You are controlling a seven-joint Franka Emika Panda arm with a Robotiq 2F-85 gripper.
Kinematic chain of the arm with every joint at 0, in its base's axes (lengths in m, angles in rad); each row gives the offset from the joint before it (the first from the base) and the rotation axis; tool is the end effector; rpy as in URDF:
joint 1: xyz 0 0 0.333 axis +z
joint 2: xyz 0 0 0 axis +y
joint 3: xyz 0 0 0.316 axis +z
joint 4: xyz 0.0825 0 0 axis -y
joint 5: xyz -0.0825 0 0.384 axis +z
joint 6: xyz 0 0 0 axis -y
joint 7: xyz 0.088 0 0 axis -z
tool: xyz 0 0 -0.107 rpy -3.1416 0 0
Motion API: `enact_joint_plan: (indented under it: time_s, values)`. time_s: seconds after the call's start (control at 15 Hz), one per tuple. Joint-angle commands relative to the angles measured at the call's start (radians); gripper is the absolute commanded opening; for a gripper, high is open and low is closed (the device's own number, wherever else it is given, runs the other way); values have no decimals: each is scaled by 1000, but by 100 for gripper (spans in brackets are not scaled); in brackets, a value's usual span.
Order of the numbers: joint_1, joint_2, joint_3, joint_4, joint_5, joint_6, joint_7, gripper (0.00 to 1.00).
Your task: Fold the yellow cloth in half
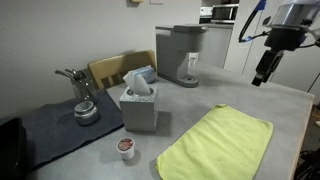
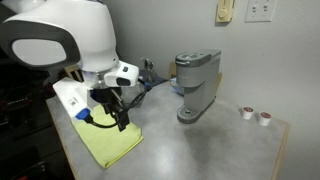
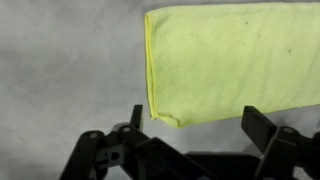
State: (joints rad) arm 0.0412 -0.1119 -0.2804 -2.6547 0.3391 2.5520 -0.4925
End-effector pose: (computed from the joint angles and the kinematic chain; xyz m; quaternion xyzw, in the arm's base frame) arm 0.4069 -0.1014 0.2770 -0.9939 0.0138 -0.0393 0.1021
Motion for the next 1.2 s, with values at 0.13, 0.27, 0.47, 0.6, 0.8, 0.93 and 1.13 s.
enact_joint_plan:
  time_s: [0.13,0.27,0.47,0.6,0.8,0.93,1.13]
  values:
    - [-53,171,70,65,58,21,-75,100]
    - [-81,214,92,82,53,20,-76,100]
    - [-126,270,124,105,47,18,-70,100]
    - [-156,301,144,122,46,6,-69,100]
    - [-201,337,179,143,56,-12,-85,100]
    - [-230,357,204,155,70,-33,-108,100]
    - [-269,382,239,171,107,-68,-156,100]
